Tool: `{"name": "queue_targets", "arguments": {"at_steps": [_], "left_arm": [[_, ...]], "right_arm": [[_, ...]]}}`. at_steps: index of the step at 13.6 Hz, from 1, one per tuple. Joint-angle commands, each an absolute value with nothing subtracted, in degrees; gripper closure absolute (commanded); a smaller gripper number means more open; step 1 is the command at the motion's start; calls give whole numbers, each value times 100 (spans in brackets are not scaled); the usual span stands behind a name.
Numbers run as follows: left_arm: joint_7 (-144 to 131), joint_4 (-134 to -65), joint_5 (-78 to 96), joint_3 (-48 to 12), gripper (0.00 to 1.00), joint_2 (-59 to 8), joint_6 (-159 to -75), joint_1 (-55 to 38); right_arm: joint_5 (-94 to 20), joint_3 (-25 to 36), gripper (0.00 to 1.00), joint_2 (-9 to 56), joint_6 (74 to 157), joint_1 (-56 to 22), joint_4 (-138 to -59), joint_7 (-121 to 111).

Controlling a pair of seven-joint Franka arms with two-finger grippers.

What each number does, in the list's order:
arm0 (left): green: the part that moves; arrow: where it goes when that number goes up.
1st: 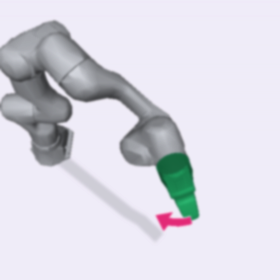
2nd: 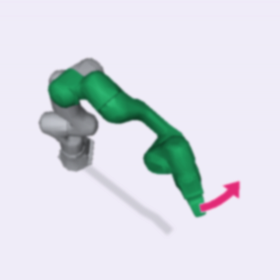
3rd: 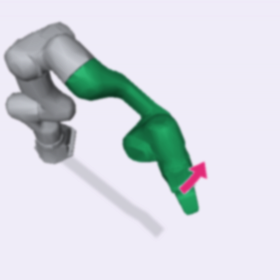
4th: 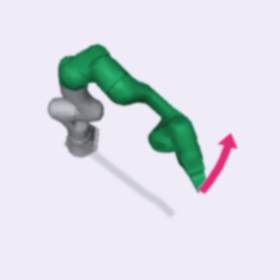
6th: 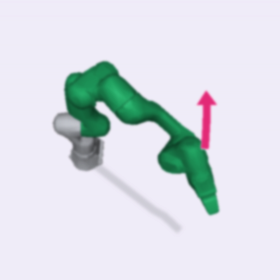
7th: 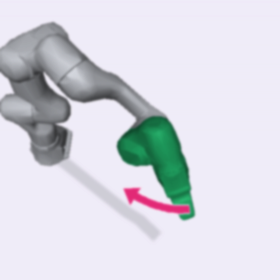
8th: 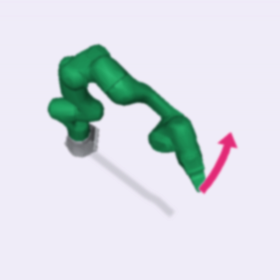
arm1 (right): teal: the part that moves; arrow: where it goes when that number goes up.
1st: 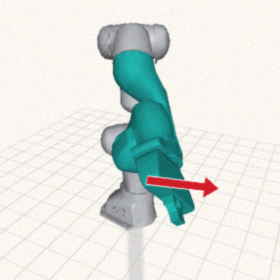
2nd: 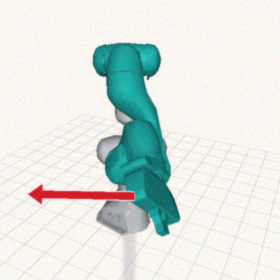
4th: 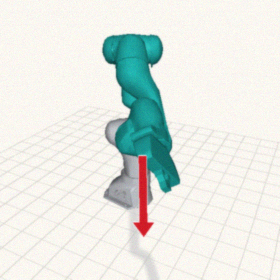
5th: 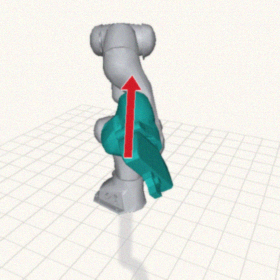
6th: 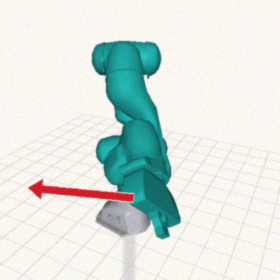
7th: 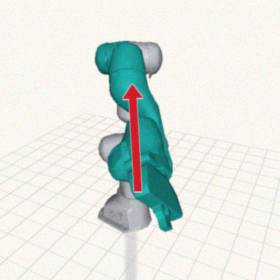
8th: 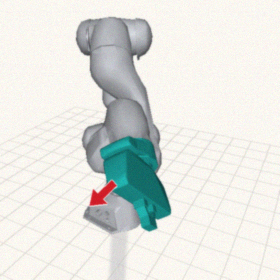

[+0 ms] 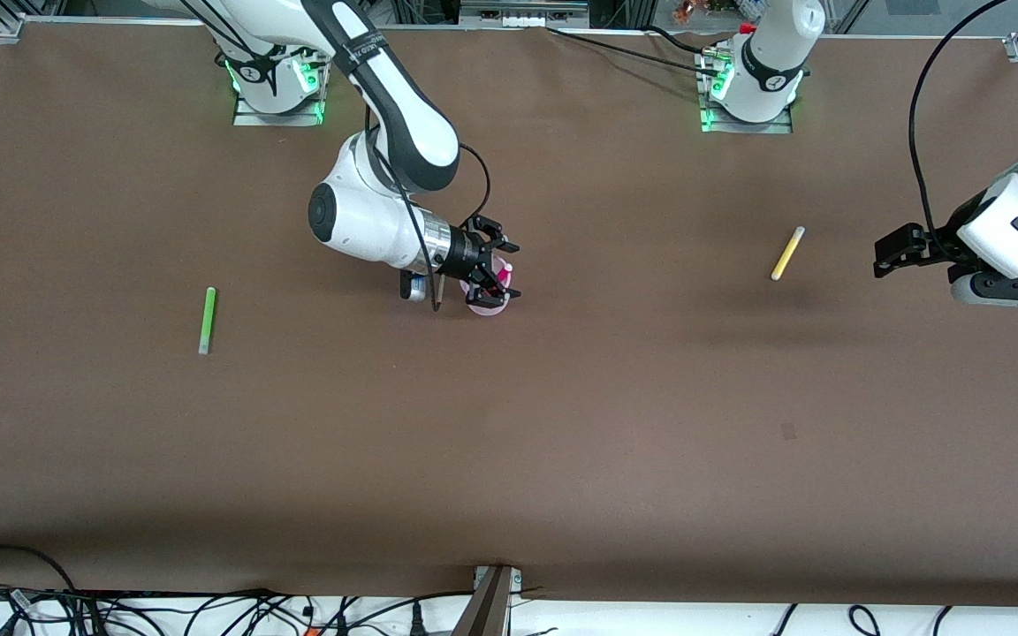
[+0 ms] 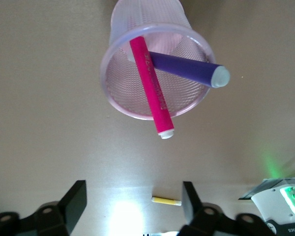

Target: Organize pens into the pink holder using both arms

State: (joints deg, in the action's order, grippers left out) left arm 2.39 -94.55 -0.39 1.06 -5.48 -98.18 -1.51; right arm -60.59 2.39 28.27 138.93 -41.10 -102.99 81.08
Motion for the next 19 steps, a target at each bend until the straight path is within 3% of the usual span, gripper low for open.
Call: {"name": "queue_targets", "arguments": {"at_steps": [1, 6, 8, 14, 19], "left_arm": [[352, -9387, -9, 97, 0, -510, -9765, -114], [343, -9378, -18, 88, 0, -510, -9782, -114], [343, -9387, -9, 88, 0, -510, -9773, -114], [352, -9413, -9, 88, 0, -571, -9809, -97], [352, -9404, -9, 88, 0, -589, -9809, -132]], "right_arm": [[-5321, 334, 1, 2497, 13782, -4157, -10345, 8112], [-3326, 676, 0, 1856, 13308, -4157, -10292, 7815], [-3138, 982, 0, 1627, 13053, -4148, -10283, 7350], [-2743, 2037, 0, 652, 10990, -4157, -10143, 5566], [-1707, 2600, 0, -314, 9767, -4113, -10204, 3994]]}}
